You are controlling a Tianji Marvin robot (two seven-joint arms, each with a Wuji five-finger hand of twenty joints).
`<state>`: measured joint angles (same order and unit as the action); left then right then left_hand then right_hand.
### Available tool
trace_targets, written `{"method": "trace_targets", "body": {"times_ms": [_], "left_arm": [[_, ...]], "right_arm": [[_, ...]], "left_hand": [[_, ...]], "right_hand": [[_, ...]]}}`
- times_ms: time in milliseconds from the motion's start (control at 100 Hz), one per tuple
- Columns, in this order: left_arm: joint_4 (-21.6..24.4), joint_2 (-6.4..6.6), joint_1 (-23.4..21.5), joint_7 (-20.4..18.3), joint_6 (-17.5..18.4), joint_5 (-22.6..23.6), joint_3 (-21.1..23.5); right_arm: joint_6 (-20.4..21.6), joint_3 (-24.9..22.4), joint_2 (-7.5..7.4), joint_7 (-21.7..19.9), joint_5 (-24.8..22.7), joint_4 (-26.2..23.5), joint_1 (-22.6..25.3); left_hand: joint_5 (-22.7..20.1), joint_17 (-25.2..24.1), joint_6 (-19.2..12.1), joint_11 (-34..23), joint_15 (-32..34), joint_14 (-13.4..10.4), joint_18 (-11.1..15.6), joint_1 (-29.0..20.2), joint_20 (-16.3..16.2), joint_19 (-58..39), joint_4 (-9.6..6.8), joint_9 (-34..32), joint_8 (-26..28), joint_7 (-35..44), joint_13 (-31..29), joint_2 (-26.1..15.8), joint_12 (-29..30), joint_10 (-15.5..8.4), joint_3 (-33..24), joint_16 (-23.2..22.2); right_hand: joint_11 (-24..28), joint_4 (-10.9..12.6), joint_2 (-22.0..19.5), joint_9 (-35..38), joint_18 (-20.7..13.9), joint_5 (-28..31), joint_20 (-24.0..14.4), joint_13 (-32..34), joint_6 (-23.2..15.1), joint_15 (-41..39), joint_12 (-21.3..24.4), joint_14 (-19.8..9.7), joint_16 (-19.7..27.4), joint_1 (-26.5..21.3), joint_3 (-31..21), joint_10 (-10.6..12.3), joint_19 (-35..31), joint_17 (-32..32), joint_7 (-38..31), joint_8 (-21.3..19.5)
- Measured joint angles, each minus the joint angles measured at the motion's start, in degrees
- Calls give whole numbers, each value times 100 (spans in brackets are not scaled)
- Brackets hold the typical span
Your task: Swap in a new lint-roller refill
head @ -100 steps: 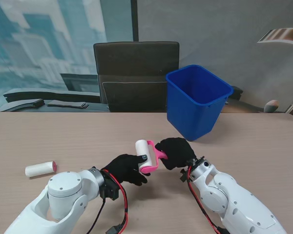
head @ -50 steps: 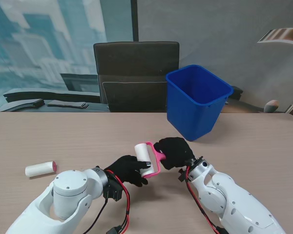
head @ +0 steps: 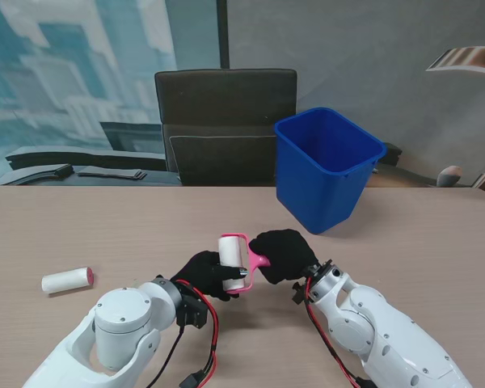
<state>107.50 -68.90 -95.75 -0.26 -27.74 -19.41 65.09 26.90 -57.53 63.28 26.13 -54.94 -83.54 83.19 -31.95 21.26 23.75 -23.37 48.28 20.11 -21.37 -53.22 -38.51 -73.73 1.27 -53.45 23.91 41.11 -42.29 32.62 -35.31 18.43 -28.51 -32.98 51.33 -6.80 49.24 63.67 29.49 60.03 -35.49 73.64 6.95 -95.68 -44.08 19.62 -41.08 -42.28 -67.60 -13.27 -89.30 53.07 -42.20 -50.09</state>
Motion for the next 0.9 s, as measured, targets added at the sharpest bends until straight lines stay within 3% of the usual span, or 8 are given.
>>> {"method": "trace_targets", "body": {"times_ms": [70, 90, 140, 200, 330, 410, 540, 900], "left_arm": [[-2, 43, -7, -173, 288, 440, -10], [-2, 57, -3, -208, 365, 586, -19], [-10, 102, 14, -260, 572, 954, -53], [-67, 162, 57, -304, 913, 1449, -124], [-242, 273, 144, -450, 1464, 2031, -159], [-288, 338, 178, -597, 1586, 2224, -139], [-375, 429, 213, -711, 1928, 2773, -113], [-396, 646, 221, -1548, 2386, 2682, 19]], "right_arm": [[0, -121, -15, -314, -21, -77, 56], [0, -162, -21, -413, -22, -103, 80], [-1, -264, -35, -612, -10, -159, 148], [-2, -357, -50, -737, 64, -220, 228], [34, -552, -56, -1080, 483, -378, 391], [155, -684, -56, -1311, 588, -465, 469], [328, -830, -59, -1346, 611, -543, 550], [510, -1010, -71, -1104, 427, -629, 562]], "left_hand": [[0, 1, -54, 0, 42, 0, -1, -21, 0, -24, 11, 0, -49, 56, 0, 0, -67, 0, 55, -57], [0, 1, -92, 0, 66, 0, -1, -33, 0, -41, 11, 0, -51, 76, 0, 0, -95, 0, 94, -67], [-1, 1, -170, -28, 140, 6, -12, -49, 0, -81, 11, -1, -68, 122, 0, 0, -162, 0, 150, -129], [-1, 2, -222, -33, 191, 4, -12, -49, 0, -100, 12, -1, -80, 122, 0, 0, -232, 0, 190, -142], [-4, 3, -344, 12, 241, 4, -17, -61, -16, -110, 12, -1, -116, 117, 0, 0, -517, -1, 194, -303], [-4, 1, -366, 67, 247, 4, -17, -62, -20, -112, 12, -1, -117, 83, 0, 0, -638, -3, 194, -365], [-5, -19, -379, 84, 263, 17, -24, -109, -21, -136, 12, -1, -119, -29, 0, 0, -811, -3, 231, -450], [-102, -20, -437, 93, 323, 39, -69, -111, -26, -163, 12, -1, -121, -267, 0, 0, -904, -3, 232, -522]], "right_hand": [[-281, 323, -823, -502, 90, -652, -5, -311, -6, 568, 323, 314, 205, 5, 817, 1, 560, -572, -460, 1201], [-352, 388, -877, -671, 277, -862, 7, -499, -25, 1370, 421, 476, 349, 139, 958, 3, 800, -797, -594, 1446], [-477, 378, -1314, -1020, 1258, -1350, 74, -688, -197, 3337, 588, 970, 566, 274, 1232, 88, 1278, -1205, -713, 1770], [-625, 373, -1492, -1365, 1280, -1683, 75, -977, -292, 4177, 796, 1044, 646, 464, 1736, 82, 1533, -1599, -653, 1963], [-948, 373, -2306, -1910, 1104, -1759, 68, -1730, -201, 5687, 1215, 1004, 1036, 1222, 2587, 45, 1792, -2202, 1254, 1226], [-1126, 373, -2305, -2178, 970, -1903, 66, -2063, -127, 6105, 1281, 987, 1188, 1429, 2965, 27, 1995, -2526, 1742, 1165], [-1308, 374, -2505, -2512, 678, -2177, 127, -2483, -48, 6522, 1400, 893, 1339, 1613, 3431, 27, 2285, -2948, 2049, 1165], [-1543, 373, -2662, -2909, 678, -2512, 341, -3015, -1, 6866, 1550, 888, 1545, 1608, 3600, 27, 2630, -3421, 2246, 1243]]}}
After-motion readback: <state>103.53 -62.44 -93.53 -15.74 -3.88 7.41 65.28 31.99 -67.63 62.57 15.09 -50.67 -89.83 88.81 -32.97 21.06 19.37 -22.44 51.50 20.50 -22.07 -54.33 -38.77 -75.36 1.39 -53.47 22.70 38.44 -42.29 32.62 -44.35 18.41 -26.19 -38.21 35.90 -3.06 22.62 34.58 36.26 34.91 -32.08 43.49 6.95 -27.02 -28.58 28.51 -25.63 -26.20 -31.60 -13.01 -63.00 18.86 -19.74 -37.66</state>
